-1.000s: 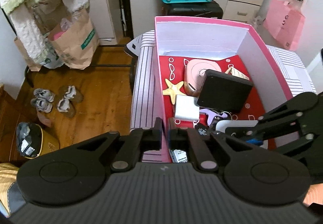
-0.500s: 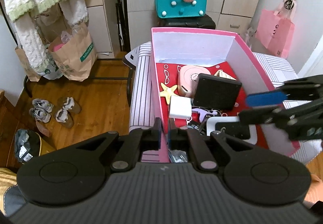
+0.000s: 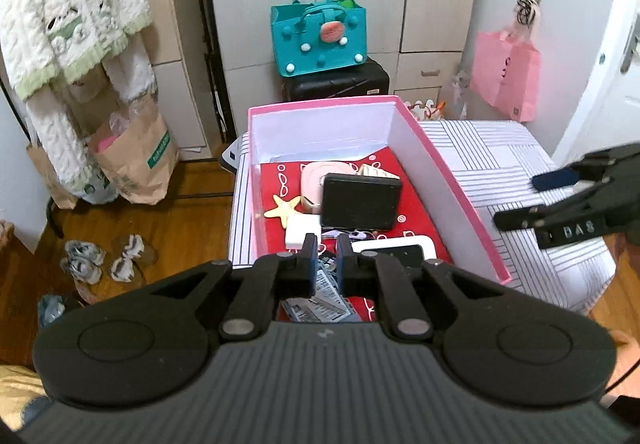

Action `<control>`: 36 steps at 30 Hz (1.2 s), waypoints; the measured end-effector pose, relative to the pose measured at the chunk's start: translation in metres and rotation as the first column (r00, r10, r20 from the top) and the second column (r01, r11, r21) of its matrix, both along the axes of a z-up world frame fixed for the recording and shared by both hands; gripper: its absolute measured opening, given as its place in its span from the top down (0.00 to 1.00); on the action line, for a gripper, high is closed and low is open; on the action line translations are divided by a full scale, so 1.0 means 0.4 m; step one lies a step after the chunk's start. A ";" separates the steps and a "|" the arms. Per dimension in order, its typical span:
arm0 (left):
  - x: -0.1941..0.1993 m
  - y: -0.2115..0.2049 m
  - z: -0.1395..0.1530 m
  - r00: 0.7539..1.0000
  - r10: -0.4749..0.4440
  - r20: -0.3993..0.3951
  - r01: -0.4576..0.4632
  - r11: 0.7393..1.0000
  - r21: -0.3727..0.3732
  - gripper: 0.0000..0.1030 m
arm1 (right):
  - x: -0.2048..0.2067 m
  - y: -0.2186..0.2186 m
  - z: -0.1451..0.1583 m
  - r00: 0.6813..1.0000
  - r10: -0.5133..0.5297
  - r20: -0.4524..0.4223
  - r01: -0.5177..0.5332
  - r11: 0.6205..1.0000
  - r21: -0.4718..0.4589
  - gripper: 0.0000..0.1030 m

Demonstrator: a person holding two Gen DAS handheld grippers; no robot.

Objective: Organize rigid objects

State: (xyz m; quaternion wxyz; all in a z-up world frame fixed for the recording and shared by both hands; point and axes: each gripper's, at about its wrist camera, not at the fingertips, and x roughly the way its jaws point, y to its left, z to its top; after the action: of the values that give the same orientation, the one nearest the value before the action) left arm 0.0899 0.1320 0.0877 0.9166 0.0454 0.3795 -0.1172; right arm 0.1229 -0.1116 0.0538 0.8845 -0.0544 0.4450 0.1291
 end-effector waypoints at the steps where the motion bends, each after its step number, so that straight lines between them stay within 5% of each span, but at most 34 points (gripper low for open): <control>1: -0.004 -0.009 -0.002 1.000 -0.004 0.002 0.004 1.000 0.001 0.84 | -0.004 -0.006 0.001 1.000 -0.026 0.004 0.026 0.999 -0.043 0.14; 4: -0.013 -0.034 -0.018 1.000 -0.017 -0.007 0.016 0.999 -0.027 0.72 | -0.029 -0.041 0.008 0.998 -0.021 0.059 0.025 0.998 -0.062 0.13; 11: -0.035 -0.072 -0.062 0.999 0.043 0.009 -0.042 0.997 -0.070 0.58 | -0.128 -0.128 0.024 0.978 -0.123 0.171 0.103 0.987 0.126 0.13; 15: -0.057 -0.089 -0.072 0.994 0.105 0.040 -0.102 0.992 -0.070 0.46 | -0.186 -0.124 0.032 0.965 -0.132 0.227 0.114 0.989 0.095 0.13; 22: -0.078 -0.135 -0.080 0.988 0.135 0.069 -0.131 0.990 -0.054 0.04 | -0.225 -0.128 0.042 0.951 -0.174 0.256 0.159 0.984 0.082 0.09; 28: -0.091 -0.188 -0.067 0.988 0.142 0.057 -0.142 0.990 0.005 0.01 | -0.238 -0.152 0.038 0.945 -0.221 0.241 0.201 0.974 0.109 0.09; 36: -0.136 -0.209 -0.062 0.986 0.157 0.047 -0.156 0.987 -0.036 0.00 | -0.275 -0.161 0.022 0.930 -0.260 0.259 0.249 0.966 0.073 0.09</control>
State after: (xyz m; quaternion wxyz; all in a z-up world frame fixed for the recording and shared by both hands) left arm 0.0356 0.0484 0.0629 0.9328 0.0034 0.3570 -0.0499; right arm 0.0129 -0.1762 0.0626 0.9465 0.0038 0.3225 0.0135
